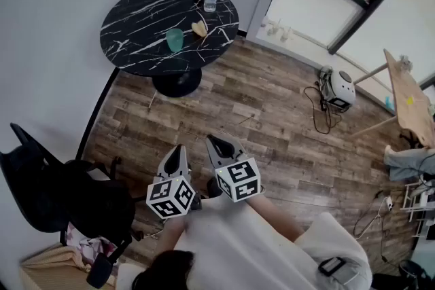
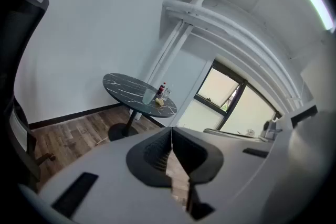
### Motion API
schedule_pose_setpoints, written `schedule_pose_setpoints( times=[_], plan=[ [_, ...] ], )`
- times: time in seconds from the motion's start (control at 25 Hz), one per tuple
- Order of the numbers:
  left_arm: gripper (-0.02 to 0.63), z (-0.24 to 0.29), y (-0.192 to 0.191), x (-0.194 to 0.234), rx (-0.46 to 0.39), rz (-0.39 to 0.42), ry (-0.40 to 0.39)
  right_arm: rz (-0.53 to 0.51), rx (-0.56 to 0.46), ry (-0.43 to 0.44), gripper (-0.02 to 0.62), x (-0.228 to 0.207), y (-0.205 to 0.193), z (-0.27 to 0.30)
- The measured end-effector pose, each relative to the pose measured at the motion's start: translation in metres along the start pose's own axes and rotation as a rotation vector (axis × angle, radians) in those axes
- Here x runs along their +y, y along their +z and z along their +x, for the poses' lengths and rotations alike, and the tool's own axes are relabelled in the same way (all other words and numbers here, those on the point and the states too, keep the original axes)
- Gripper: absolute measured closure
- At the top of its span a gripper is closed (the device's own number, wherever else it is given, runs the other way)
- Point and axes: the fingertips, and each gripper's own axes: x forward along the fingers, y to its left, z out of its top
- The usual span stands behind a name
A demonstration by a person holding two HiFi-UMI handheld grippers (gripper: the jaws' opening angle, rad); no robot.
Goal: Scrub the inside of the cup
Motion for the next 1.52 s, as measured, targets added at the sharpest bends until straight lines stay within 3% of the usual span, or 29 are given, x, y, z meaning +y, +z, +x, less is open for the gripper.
schedule_pose_setpoints(
  times=[0.48, 0.76, 1.0, 1.28, 1.52],
  plan=[
    [0.595, 0.004, -0.004, -0.035, 0.022, 0.081, -0.064, -0.004, 0.016, 0.003, 0.561, 0.010, -0.003, -0.012],
    [0.595, 0.000, 0.001, -0.022, 0.021, 0.065, -0.059, 0.078, 0.017, 0.013, 0.560, 0.014, -0.004, -0.008],
    [0.595, -0.002, -0.005, -0.010, 0.040, 0.045, -0.083, 0.050, -0.008, -0.004, 0.557, 0.019, -0.003, -0.004],
    [0.594, 0.019, 0.000, -0.002, 0.057, 0.059, -0.067, 0.109, -0.044, 0.019, 0.557, 0.000, 0.004, 0.011],
    [0.594, 0.061, 0.024, 0.011, 0.038, 0.079, 0.000, 0.134, 0.011, 0.048, 0.557, -0.037, 0.008, 0.051]
  ],
)
